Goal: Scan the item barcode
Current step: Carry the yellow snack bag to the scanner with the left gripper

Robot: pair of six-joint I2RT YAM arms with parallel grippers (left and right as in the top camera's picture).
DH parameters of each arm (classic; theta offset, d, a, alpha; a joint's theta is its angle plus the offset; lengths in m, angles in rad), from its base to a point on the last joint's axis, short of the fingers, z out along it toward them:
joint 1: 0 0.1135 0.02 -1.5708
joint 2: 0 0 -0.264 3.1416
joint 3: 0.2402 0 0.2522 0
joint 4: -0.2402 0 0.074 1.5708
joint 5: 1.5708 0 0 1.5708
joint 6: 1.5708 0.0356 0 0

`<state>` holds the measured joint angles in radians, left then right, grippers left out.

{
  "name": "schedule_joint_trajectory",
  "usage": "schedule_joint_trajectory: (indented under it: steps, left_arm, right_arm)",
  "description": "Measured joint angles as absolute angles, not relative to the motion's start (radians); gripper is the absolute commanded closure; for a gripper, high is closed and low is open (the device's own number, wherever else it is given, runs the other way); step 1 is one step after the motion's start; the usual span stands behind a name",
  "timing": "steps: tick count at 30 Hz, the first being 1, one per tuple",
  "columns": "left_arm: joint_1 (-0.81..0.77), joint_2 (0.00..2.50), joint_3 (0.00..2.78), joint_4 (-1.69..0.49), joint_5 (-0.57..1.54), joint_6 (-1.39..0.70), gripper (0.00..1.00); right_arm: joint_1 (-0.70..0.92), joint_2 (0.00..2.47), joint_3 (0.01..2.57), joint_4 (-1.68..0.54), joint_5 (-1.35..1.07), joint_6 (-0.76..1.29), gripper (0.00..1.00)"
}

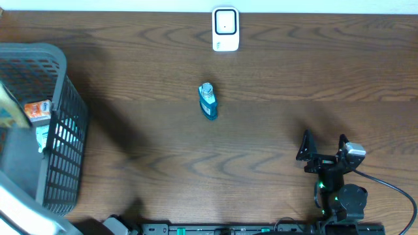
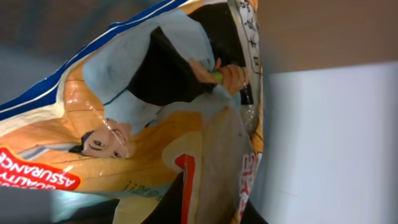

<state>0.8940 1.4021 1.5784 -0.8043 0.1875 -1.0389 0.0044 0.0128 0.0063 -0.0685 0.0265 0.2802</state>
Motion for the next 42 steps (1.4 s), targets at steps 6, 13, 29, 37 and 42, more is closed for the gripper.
schedule_joint_trajectory:
  steps: [6,13,29,37,42]
  left_arm:
    - [0.876,1.139,1.585,-0.682,0.246,-1.039,0.93]
    - [0.811,1.018,1.584,-0.477,0.37,-1.039,0.93]
    - [0.19,1.033,1.566,0.152,1.102,-0.792,0.93]
    - [-0.161,1.201,1.509,0.084,1.222,-0.492,0.93]
    - [-0.344,1.409,1.496,0.079,1.225,-0.397,0.93]
  right_arm:
    - [0.004,0.013,0.006,-0.068,0.027,0.28,0.01]
    - [0.004,0.013,0.006,-0.068,0.027,0.281,0.01]
    - [0.004,0.013,0.006,-0.068,0.027,0.28,0.01]
    - [0.004,0.013,0.006,-0.068,0.027,0.28,0.01]
    - [0.004,0.013,0.006,-0.069,0.027,0.28,0.01]
